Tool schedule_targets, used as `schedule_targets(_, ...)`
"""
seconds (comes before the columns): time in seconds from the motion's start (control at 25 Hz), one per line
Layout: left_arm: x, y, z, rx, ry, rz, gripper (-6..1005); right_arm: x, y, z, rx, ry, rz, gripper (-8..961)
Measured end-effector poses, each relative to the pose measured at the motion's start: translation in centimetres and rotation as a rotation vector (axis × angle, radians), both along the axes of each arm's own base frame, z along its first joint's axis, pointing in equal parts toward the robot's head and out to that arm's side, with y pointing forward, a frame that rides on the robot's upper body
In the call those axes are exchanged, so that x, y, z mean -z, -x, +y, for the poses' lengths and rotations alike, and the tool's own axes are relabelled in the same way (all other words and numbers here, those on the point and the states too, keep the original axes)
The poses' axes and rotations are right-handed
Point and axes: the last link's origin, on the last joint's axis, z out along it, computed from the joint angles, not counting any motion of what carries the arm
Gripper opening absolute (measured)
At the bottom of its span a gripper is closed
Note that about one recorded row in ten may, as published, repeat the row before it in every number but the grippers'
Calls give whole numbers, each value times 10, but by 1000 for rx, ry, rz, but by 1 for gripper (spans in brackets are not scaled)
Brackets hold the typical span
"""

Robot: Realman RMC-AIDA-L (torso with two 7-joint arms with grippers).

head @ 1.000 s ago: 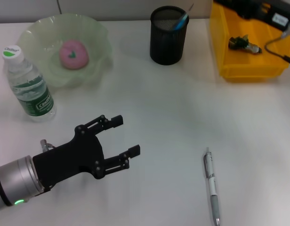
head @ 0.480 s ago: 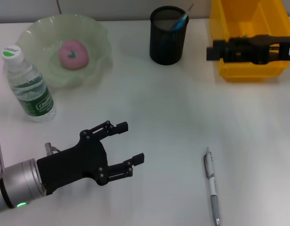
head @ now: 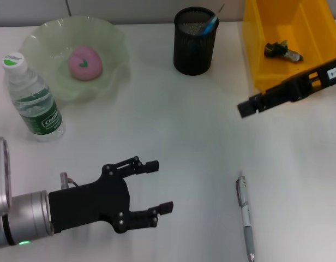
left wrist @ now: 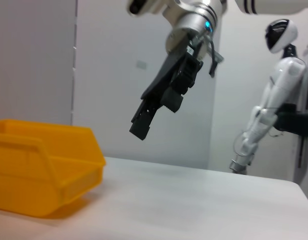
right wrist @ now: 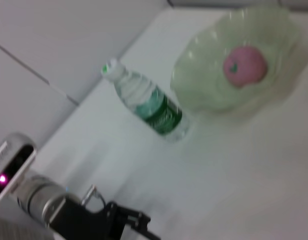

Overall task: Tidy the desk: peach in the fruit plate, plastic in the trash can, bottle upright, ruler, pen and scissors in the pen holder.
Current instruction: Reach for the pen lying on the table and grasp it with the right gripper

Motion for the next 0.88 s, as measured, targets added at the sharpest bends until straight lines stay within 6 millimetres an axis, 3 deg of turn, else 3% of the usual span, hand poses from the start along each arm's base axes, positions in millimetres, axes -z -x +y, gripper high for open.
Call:
schedule_targets(0.44, 1, 1, -4, 0, 24, -1, 811, 39, 11, -7, -45, 177, -315, 729)
schedule_targets(0.88, 3, 0, -2, -5, 22, 1, 811, 56, 18, -8, -102, 227, -508, 728)
